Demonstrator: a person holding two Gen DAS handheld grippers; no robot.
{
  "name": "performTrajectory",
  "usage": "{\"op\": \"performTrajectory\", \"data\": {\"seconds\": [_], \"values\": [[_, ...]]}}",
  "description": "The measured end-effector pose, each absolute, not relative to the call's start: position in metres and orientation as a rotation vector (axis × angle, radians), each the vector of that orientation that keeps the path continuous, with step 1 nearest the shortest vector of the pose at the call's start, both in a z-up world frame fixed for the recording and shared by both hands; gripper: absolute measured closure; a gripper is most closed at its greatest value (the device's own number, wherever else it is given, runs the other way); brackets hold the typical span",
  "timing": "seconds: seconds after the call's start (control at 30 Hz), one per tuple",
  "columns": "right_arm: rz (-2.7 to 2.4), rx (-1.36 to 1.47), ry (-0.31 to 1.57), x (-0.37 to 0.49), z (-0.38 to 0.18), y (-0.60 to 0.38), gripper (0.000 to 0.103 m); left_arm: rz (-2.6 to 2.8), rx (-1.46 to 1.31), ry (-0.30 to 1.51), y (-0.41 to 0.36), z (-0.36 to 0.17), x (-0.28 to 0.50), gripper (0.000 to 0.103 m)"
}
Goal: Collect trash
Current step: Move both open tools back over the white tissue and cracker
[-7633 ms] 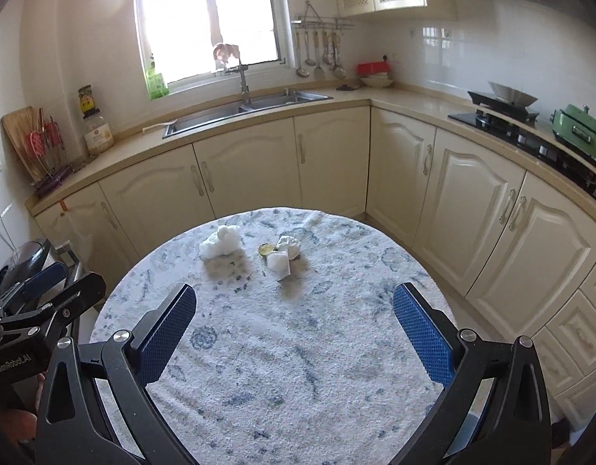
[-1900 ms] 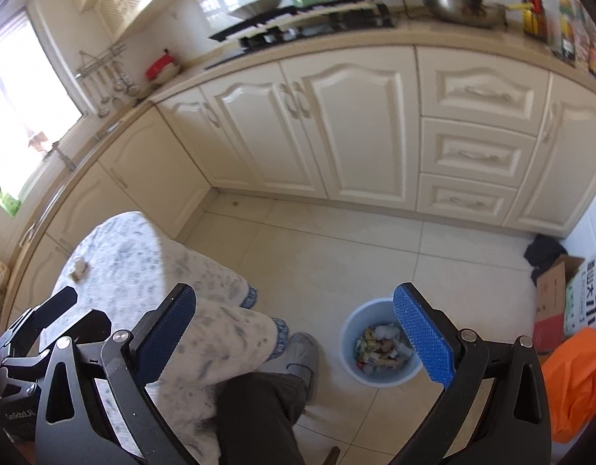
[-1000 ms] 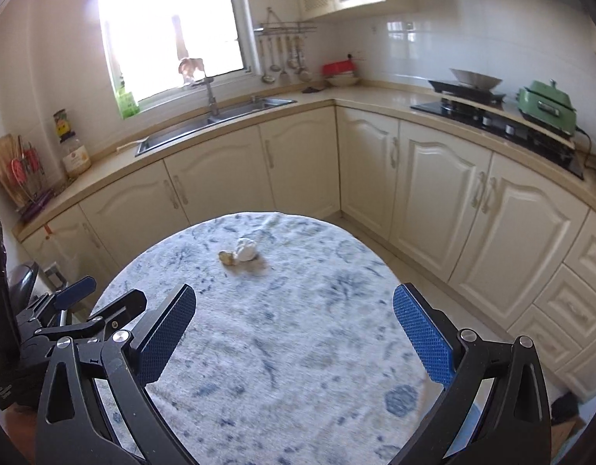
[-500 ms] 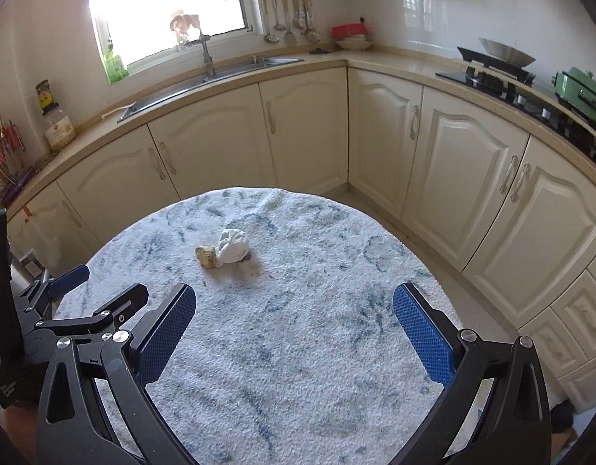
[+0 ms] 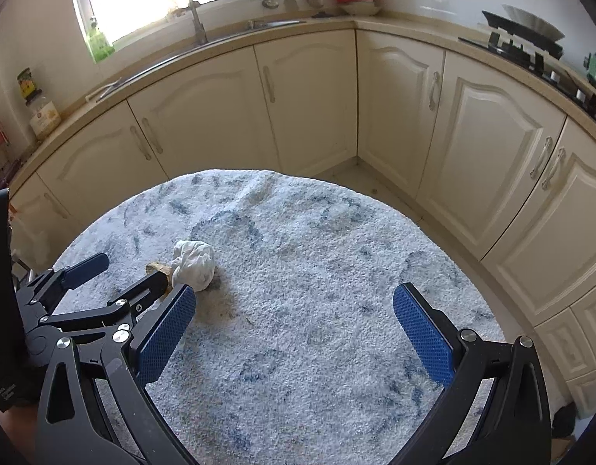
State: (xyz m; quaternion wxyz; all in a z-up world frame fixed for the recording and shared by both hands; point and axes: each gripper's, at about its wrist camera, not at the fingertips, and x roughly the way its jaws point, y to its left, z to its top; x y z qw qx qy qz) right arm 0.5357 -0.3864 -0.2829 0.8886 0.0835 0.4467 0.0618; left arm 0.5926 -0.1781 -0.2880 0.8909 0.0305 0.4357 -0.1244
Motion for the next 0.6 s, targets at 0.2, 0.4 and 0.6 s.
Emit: {"op": "performTrajectory", "data": {"seconds": [0.2, 0.4, 0.6], "values": [[0.137, 0.182, 0.931, 0.543, -0.286, -0.381, 0.000, -0.326, 0.034, 0.919, -0.184, -0.296, 0.615, 0.042], [0.131, 0.194, 0.929, 0.544, -0.286, -0.381, 0.000, -0.412, 0.002, 0.919, -0.190, -0.300, 0.629, 0.073], [0.133, 0.195, 0.932, 0.545, -0.286, -0.380, 0.000, -0.415, -0.048, 0.917, -0.175, -0.298, 0.635, 0.082]]}}
